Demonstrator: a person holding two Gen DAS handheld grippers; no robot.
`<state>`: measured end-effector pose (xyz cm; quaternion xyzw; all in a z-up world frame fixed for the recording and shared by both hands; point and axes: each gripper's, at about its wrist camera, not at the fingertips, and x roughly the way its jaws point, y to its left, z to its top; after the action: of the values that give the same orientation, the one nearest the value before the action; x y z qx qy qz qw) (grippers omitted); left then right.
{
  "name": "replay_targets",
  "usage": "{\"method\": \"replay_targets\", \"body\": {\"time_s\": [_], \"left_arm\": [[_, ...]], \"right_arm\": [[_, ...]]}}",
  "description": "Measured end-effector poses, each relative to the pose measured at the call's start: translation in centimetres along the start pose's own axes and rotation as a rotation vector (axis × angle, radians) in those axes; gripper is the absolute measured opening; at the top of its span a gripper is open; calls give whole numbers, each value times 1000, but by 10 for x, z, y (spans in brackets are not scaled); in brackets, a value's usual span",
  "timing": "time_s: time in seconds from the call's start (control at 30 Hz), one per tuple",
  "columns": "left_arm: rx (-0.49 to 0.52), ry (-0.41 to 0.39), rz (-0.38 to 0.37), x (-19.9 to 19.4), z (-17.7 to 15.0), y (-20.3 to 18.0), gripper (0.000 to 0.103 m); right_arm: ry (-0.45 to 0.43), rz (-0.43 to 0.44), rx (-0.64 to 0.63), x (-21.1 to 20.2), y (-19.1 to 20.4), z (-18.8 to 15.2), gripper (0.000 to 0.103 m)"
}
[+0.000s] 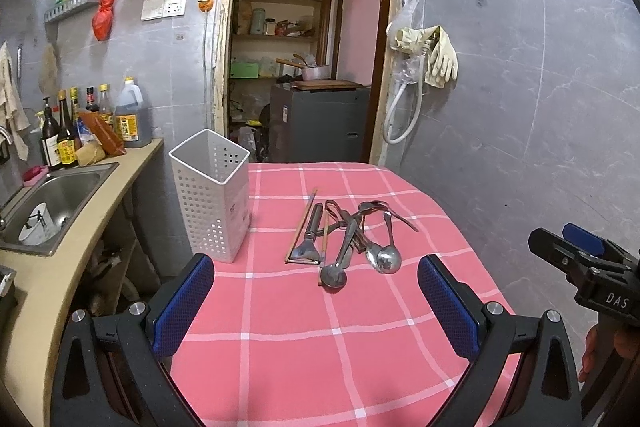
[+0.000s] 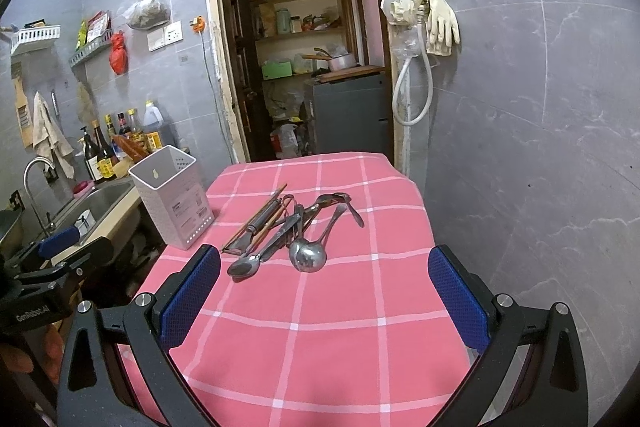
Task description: Organize utensils
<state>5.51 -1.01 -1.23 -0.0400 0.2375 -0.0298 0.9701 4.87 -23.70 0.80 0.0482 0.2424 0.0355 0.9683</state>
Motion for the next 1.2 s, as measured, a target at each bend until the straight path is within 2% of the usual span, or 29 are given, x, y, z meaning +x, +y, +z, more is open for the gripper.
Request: {"method": "replay_targets", "body": {"time_s": [0.23, 0.4, 0.57, 0.8, 0.93, 1.2], "left_arm": [[16, 0, -38, 18, 11, 11, 103], [38, -26, -92, 37, 27, 16, 103], [64, -65, -142, 58, 47, 15, 103], [78, -106, -161, 83, 70, 10, 103], [76, -107, -162, 104, 78, 6, 103], [71, -64, -115, 167, 84, -11, 103]], "right_arm": [[-21, -38, 11, 11, 7, 9, 102], [-61, -68, 10, 20, 10, 23, 102], [-109, -92, -4, 30, 10, 44, 102], [-143, -84, -38, 50, 5, 74, 102], [-135, -59, -56, 77, -7, 88, 102], [-77, 19, -87, 160, -36, 101, 102]]}}
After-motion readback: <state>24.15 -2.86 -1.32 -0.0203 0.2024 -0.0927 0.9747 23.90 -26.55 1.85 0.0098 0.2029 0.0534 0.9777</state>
